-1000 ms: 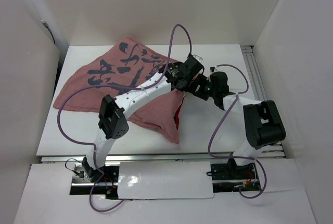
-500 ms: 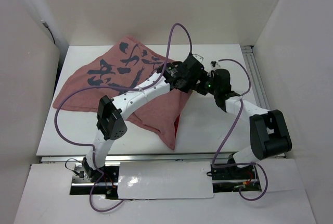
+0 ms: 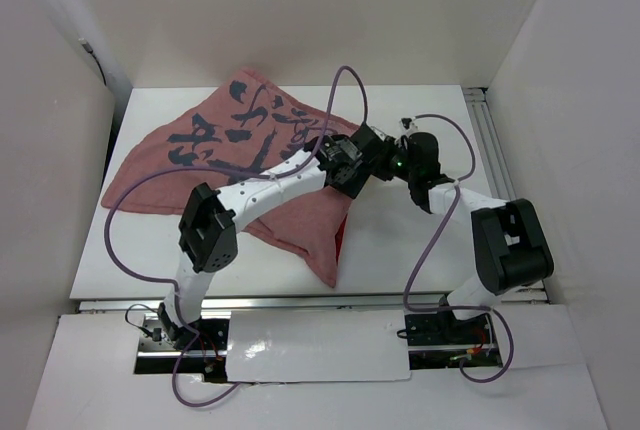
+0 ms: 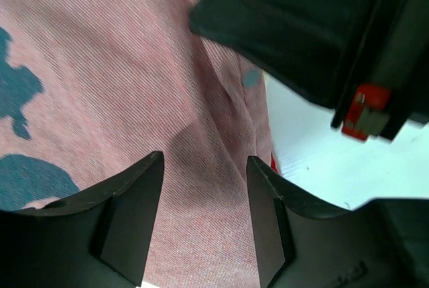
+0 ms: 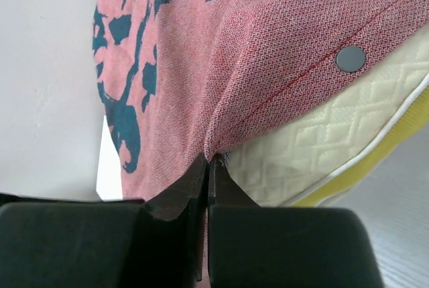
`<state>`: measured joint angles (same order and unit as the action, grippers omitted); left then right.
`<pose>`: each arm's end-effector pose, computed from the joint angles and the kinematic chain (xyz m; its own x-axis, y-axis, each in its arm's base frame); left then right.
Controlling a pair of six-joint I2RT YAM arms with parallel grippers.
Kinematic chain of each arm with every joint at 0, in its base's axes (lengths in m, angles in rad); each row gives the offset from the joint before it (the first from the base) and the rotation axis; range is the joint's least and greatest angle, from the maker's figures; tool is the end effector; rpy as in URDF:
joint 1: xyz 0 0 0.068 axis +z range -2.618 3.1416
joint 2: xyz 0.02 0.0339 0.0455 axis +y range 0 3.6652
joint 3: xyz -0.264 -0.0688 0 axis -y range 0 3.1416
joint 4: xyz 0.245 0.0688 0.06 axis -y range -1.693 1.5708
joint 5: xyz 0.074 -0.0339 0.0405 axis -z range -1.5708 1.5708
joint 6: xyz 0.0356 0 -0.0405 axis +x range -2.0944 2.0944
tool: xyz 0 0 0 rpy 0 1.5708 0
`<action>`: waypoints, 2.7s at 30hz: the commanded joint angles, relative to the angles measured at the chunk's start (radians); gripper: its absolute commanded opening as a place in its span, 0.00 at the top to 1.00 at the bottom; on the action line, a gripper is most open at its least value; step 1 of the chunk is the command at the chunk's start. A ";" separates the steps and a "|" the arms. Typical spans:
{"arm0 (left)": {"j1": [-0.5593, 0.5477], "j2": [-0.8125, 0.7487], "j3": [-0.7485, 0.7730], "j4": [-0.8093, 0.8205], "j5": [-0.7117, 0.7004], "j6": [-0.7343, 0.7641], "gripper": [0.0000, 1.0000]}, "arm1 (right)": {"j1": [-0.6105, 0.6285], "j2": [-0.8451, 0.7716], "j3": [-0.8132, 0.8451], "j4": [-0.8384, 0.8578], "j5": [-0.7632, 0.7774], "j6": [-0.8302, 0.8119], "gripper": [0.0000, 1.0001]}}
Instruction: Put the pillow into the pillowcase
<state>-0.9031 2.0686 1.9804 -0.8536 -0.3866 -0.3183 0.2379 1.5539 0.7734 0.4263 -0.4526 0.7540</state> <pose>0.2943 -0.3516 0.2971 -0.6602 0.3691 -0.6542 0.4036 0.9088 0.1054 0.3183 0.0932 0.2109 -0.6637 0.4725 -0.5799 -0.2143 0.6226 0.7526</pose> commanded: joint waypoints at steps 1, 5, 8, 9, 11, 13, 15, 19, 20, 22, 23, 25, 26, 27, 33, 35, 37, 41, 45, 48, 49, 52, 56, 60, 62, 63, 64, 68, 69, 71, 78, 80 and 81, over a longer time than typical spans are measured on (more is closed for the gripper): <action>-0.034 -0.085 -0.037 0.057 -0.030 -0.005 0.35 | 0.008 -0.011 0.043 0.086 -0.035 0.011 1.00; -0.065 -0.114 -0.094 0.129 -0.040 0.005 0.33 | 0.008 -0.096 0.058 0.017 0.008 0.001 1.00; -0.074 -0.105 -0.081 0.152 -0.099 -0.010 0.21 | 0.008 -0.147 0.118 -0.133 0.031 -0.008 1.00; -0.074 -0.105 -0.060 0.153 -0.122 -0.040 0.21 | 0.008 -0.170 0.118 -0.159 0.040 0.001 1.00; -0.074 -0.071 -0.042 0.153 -0.164 -0.050 0.21 | -0.003 -0.189 0.130 -0.213 0.031 0.030 1.00; -0.074 -0.058 -0.014 0.142 -0.237 -0.074 0.21 | -0.017 -0.203 0.141 -0.237 -0.003 0.051 1.00; -0.074 -0.038 -0.003 0.142 -0.297 -0.083 0.25 | -0.046 -0.212 0.150 -0.253 -0.037 0.065 1.00; -0.074 0.001 0.047 0.131 -0.394 -0.106 0.33 | -0.072 -0.201 0.138 -0.244 -0.161 0.106 1.00; -0.074 0.010 0.061 0.107 -0.406 -0.119 0.36 | -0.081 -0.201 0.138 -0.230 -0.176 0.117 1.00; -0.065 0.021 0.072 0.107 -0.419 -0.129 0.42 | -0.092 -0.190 0.129 -0.219 -0.202 0.137 1.00; -0.065 0.030 0.072 0.107 -0.419 -0.130 0.42 | -0.092 -0.190 0.118 -0.189 -0.231 0.149 1.00; -0.046 0.045 0.083 0.107 -0.402 -0.130 0.42 | -0.103 -0.190 0.104 -0.160 -0.242 0.175 1.00; -0.046 0.045 0.098 0.107 -0.376 -0.119 0.42 | -0.103 -0.190 0.104 -0.150 -0.253 0.189 1.00; -0.046 0.059 0.098 0.107 -0.353 -0.119 0.41 | -0.113 -0.190 0.104 -0.150 -0.244 0.199 1.00; -0.077 -0.063 -0.070 0.261 -0.216 -0.079 0.15 | -0.141 -0.160 0.135 -0.150 -0.253 0.228 1.00; -0.088 -0.094 -0.148 0.351 -0.202 -0.061 0.00 | -0.141 -0.160 0.135 -0.150 -0.253 0.228 1.00; -0.088 -0.094 -0.158 0.366 -0.202 -0.061 0.00 | -0.141 -0.169 0.135 -0.161 -0.244 0.228 1.00; -0.088 -0.050 -0.083 0.321 -0.170 -0.084 0.00 | -0.150 -0.179 0.135 -0.184 -0.225 0.214 1.00; -0.099 -0.048 -0.072 0.321 -0.127 -0.070 0.00 | -0.160 -0.179 0.144 -0.207 -0.206 0.205 1.00; -0.108 -0.079 -0.095 0.343 -0.200 -0.099 0.00 | -0.169 -0.158 0.153 -0.203 -0.236 0.226 1.00; -0.108 -0.079 -0.106 0.343 -0.234 -0.110 0.00 | -0.169 -0.158 0.139 -0.154 -0.271 0.246 1.00; -0.108 -0.047 -0.097 0.366 -0.377 -0.123 0.04 | -0.169 -0.167 0.119 -0.109 -0.308 0.287 1.00; -0.096 0.045 -0.023 0.358 -0.488 -0.110 0.30 | -0.180 -0.189 0.110 -0.095 -0.330 0.314 1.00; -0.062 0.039 -0.011 0.347 -0.443 -0.154 0.77 | -0.189 -0.199 0.121 -0.139 -0.330 0.291 1.00; -0.031 -0.005 -0.049 0.347 -0.431 -0.166 1.00 | -0.189 -0.199 0.135 -0.173 -0.307 0.239 0.98; -0.031 -0.027 -0.072 0.387 -0.431 -0.166 1.00 | -0.189 -0.189 0.135 -0.229 -0.307 0.217 0.91; -0.031 -0.051 -0.096 0.415 -0.431 -0.150 1.00 | -0.189 -0.189 0.148 -0.259 -0.307 0.194 0.82; -0.022 -0.149 -0.204 0.563 -0.356 -0.032 1.00 | -0.233 -0.189 0.159 -0.354 -0.321 0.130 0.32; -0.022 -0.159 -0.218 0.577 -0.342 -0.010 1.00 | -0.245 -0.218 0.159 -0.377 -0.321 0.104 0.22; -0.002 -0.159 -0.218 0.564 -0.330 -0.010 1.00 | -0.258 -0.238 0.148 -0.400 -0.321 0.084 0.11; -0.002 -0.189 -0.218 0.541 -0.339 -0.030 1.00 | -0.287 -0.273 0.213 -0.590 -0.077 -0.018 0.05; -0.002 -0.217 -0.209 0.541 -0.310 -0.039 1.00 | -0.287 -0.273 0.155 -0.590 -0.077 -0.018 0.06; -0.002 -0.217 -0.209 0.541 -0.301 -0.039 1.00 | -0.287 -0.273 0.130 -0.569 -0.077 -0.027 0.06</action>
<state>-0.9112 1.9308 1.7557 -0.3767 -0.6941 -0.3626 -0.0441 1.3064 0.9363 -0.0803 -0.5953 0.7807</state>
